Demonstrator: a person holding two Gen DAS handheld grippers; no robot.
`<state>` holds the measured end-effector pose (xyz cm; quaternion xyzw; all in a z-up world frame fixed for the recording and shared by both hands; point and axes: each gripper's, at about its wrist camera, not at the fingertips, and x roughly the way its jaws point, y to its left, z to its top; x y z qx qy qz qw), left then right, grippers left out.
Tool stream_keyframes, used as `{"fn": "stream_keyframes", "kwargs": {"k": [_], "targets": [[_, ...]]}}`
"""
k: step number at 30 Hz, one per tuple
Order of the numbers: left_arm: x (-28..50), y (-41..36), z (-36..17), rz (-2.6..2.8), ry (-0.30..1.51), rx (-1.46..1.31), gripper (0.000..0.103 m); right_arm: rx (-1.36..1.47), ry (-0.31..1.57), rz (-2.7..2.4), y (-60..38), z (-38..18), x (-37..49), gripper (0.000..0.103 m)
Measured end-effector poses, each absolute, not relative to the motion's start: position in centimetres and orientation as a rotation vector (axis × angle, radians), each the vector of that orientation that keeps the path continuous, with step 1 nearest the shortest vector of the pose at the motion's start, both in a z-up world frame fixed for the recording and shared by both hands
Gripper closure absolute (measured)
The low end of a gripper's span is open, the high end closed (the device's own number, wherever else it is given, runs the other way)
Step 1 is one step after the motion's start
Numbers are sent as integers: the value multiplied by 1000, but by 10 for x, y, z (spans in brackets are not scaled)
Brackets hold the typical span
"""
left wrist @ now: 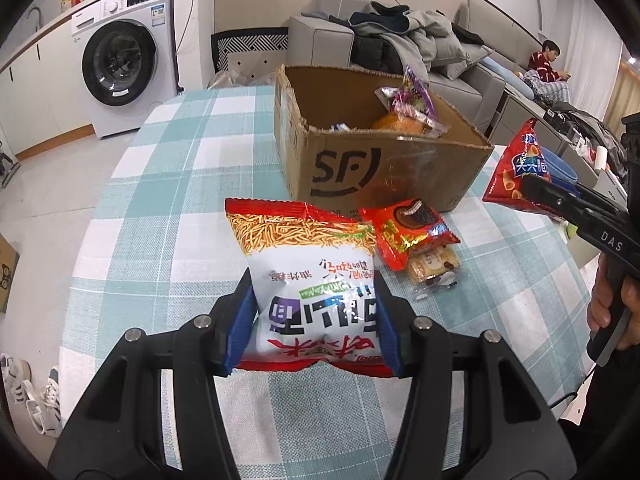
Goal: Organize snacks
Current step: 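Lift and carry the red bag and white bag over the box with both grippers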
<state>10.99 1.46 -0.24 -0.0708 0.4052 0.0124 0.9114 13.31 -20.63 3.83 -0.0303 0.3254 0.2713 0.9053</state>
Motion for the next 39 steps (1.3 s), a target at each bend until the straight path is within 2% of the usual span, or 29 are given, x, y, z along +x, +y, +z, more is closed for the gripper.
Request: {"fn": "stream_keyframes", "kwargs": {"k": [10, 18, 39], "targets": [[110, 20, 22, 29, 777, -156, 53, -39, 608, 585, -200, 54, 126, 66], [121, 26, 24, 27, 784, -172, 53, -86, 622, 624, -171, 38, 134, 68], [160, 23, 75, -26, 686, -166, 53, -88, 522, 634, -153, 85, 155, 68]]}}
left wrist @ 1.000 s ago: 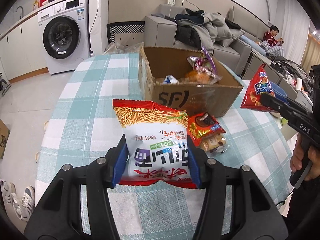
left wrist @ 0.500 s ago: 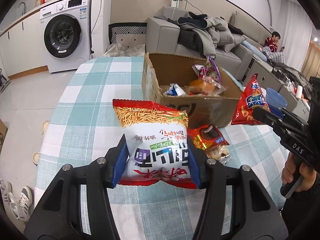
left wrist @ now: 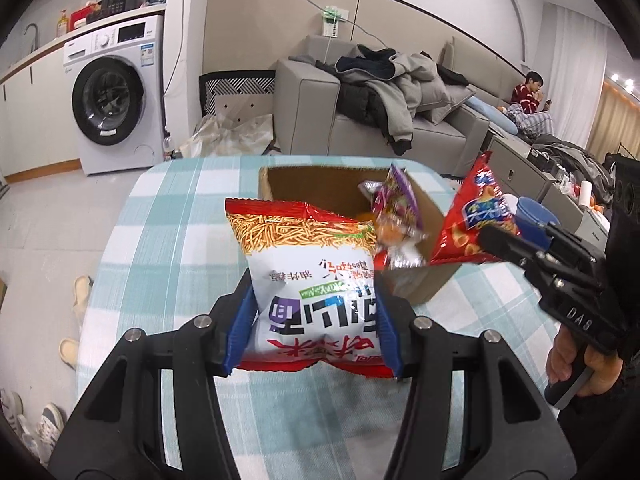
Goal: Organize snacks
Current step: 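Lift and carry the red bag and white bag over the box with both grippers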
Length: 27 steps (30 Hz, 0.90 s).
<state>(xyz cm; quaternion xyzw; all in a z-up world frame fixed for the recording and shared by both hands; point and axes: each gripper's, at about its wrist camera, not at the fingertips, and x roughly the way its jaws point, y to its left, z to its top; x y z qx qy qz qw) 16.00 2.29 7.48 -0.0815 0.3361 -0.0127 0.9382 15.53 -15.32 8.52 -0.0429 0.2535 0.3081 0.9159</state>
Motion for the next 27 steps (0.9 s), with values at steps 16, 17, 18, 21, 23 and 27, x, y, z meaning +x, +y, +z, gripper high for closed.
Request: {"fn": "stream_keyframes", "kwargs": {"k": [16, 17, 18, 21, 23, 27], "targets": [[245, 1, 79, -49, 711, -132, 53, -159, 542, 626, -120, 83, 203, 68], [249, 1, 76, -51, 718, -134, 53, -166, 546, 625, -118, 81, 206, 68], [253, -1, 73, -50, 726, -135, 53, -172, 552, 626, -116, 79, 209, 68], [263, -1, 62, -43, 747, -129, 53, -184, 569, 629, -111, 71, 217, 68], [269, -4, 55, -47, 761, -122, 53, -192, 580, 627, -108, 67, 221, 67], [276, -4, 43, -44, 771, -113, 53, -188, 597, 624, -107, 58, 230, 67]]}}
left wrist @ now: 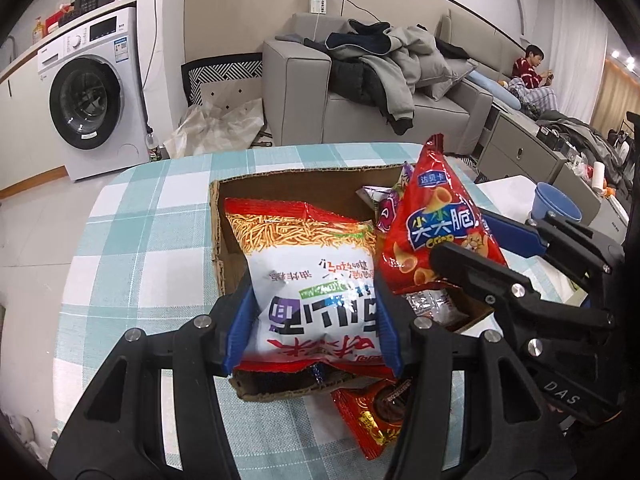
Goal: Organize snacks
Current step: 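Lift and carry the red bag and white bag over the box with both grippers, then move both grippers back toward the red cookie pack and cake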
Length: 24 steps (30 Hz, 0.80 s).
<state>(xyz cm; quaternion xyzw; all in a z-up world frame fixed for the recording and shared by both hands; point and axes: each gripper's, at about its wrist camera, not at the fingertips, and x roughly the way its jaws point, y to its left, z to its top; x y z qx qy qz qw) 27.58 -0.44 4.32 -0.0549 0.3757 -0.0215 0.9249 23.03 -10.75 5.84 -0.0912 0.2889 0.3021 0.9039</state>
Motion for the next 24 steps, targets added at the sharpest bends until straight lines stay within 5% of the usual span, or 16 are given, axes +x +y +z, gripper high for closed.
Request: {"fn": "stream_keyframes", "kwargs": {"k": [8, 16, 20, 24], "targets": [[285, 0, 36, -40, 776, -107, 52, -193, 602, 610, -105, 56, 240, 66], [286, 2, 34, -37, 790, -113, 51, -177, 592, 569, -119, 61, 235, 48], [282, 5, 37, -41, 790, -119, 41, -165, 584, 545, -131, 64, 227, 29], [272, 10, 45, -49, 776, -143, 21, -155, 597, 537, -143, 65, 222, 15]]}}
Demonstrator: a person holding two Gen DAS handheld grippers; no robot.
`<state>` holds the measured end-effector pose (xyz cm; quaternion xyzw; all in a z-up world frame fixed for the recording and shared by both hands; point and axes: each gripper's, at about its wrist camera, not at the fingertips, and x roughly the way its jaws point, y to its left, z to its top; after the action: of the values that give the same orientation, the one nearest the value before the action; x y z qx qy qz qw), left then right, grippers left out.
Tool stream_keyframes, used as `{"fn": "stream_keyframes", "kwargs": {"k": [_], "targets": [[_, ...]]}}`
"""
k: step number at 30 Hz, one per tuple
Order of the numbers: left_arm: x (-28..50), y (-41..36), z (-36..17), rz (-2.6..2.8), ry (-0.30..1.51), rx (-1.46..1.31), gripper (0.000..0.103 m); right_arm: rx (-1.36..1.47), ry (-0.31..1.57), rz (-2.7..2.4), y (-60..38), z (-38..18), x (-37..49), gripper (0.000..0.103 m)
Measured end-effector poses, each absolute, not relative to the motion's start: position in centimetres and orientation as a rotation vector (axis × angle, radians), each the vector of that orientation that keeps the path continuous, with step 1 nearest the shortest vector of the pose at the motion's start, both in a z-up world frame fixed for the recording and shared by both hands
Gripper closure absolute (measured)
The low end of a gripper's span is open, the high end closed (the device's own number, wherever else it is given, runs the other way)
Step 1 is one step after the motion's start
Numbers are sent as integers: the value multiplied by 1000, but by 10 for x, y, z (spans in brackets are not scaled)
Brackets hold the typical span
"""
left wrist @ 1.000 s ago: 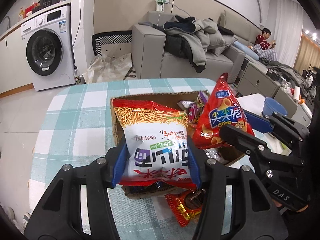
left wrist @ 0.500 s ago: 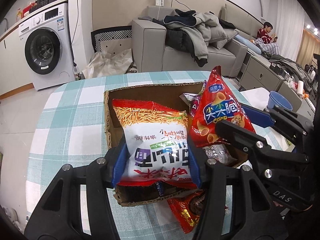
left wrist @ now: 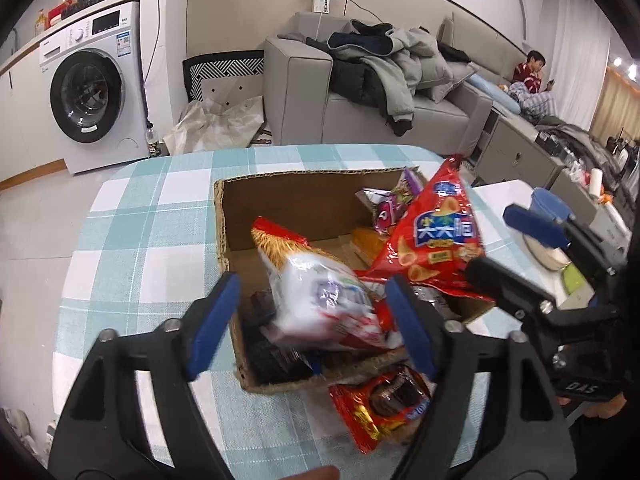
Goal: Organize snacks
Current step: 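Move both grippers back toward the red cookie pack and cake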
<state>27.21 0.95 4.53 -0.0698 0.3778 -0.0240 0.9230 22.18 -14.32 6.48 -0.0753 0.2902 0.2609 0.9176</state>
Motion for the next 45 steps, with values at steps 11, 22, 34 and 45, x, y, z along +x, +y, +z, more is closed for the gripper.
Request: {"fn": "stream_keyframes", "kwargs": {"k": [11, 22, 34, 45], "targets": [[223, 15, 51, -6, 761, -132, 1, -113, 615, 493, -168, 54, 190, 1], [182, 20, 24, 39, 811, -136, 1, -62, 678, 513, -177, 23, 169, 0], [180, 9, -2, 43, 881, -165, 1, -102, 804, 506, -179, -2, 171, 0], [196, -28, -23, 10, 940, -152, 1, -110, 879, 484, -195, -18, 179, 0]]}}
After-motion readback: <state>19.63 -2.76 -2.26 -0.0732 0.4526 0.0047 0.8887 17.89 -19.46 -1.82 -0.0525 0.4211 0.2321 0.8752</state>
